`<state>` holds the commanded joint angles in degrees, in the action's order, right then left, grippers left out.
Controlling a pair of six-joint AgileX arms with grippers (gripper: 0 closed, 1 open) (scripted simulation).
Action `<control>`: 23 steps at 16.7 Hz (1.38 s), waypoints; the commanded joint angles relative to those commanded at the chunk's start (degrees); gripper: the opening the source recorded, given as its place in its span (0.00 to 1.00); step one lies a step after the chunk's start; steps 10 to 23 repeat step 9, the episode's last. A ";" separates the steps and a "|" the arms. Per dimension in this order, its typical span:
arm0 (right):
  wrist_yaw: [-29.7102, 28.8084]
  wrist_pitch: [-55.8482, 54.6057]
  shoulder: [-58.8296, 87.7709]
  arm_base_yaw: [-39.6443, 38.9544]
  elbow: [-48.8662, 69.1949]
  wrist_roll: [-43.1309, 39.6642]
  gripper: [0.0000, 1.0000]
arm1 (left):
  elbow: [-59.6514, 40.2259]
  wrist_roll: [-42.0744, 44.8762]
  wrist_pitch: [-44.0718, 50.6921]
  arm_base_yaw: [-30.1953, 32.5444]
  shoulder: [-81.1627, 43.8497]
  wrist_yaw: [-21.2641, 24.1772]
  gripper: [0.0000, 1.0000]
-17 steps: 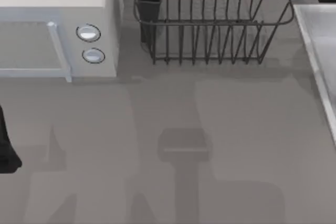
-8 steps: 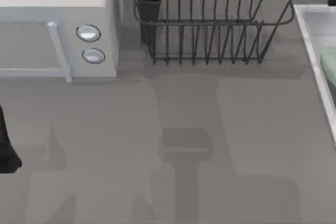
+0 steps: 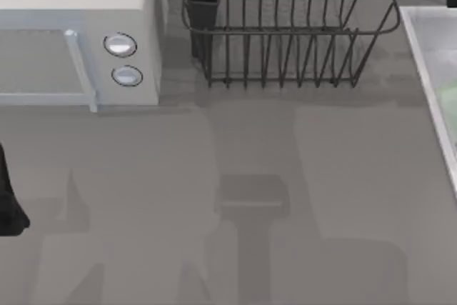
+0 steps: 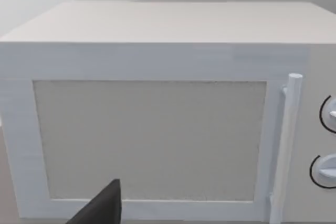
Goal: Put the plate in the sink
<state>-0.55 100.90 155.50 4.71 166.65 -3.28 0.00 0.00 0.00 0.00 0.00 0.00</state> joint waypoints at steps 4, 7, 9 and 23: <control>0.00 0.00 0.00 0.00 0.00 0.00 1.00 | 0.00 0.00 0.00 0.00 0.00 0.00 1.00; 0.00 0.00 0.00 0.00 0.00 0.00 1.00 | 0.00 0.00 0.00 0.00 0.00 0.00 1.00; 0.00 0.00 0.00 0.00 0.00 0.00 1.00 | 0.00 0.00 0.00 0.00 0.00 0.00 1.00; 0.00 0.00 0.00 0.00 0.00 0.00 1.00 | 0.00 0.00 0.00 0.00 0.00 0.00 1.00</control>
